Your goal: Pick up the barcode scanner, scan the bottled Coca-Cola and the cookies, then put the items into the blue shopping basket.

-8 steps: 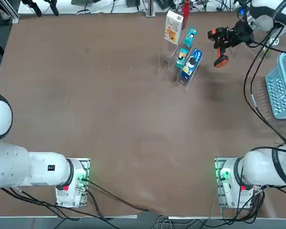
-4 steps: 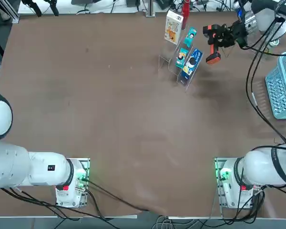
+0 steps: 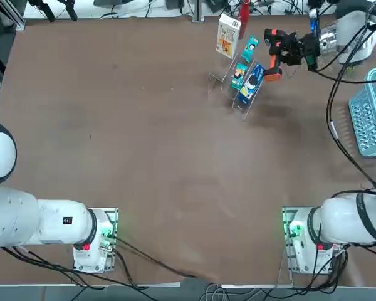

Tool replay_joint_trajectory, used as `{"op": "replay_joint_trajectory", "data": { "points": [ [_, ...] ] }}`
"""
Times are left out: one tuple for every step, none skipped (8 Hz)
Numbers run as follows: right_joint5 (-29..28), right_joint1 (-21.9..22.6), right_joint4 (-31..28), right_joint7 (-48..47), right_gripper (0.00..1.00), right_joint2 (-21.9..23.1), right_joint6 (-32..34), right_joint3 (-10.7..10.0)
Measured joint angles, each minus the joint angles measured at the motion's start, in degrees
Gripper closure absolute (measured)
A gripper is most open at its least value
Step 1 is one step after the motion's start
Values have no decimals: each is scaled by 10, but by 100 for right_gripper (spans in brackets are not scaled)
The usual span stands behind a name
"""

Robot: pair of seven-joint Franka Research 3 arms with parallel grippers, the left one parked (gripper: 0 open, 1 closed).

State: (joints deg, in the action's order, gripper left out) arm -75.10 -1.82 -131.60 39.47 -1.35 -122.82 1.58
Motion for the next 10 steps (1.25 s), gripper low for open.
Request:
{"op": "replay_joint_trajectory", "data": {
  "points": [
    [-54,3,-11,49,56,-8,1,0],
    [-104,6,-18,92,56,-22,8,0],
    [-138,7,-20,115,56,-39,17,0],
    [-168,8,-21,129,56,-53,21,0],
    [-202,15,-23,140,56,-63,22,0],
    [-233,26,-27,153,56,-71,22,0],
    [-260,33,-31,166,56,-83,28,0],
    [-282,35,-33,182,56,-100,46,0],
    [-294,35,-32,200,56,-118,63,-1],
    [-305,35,-31,209,56,-130,70,-2]
  ]
}}
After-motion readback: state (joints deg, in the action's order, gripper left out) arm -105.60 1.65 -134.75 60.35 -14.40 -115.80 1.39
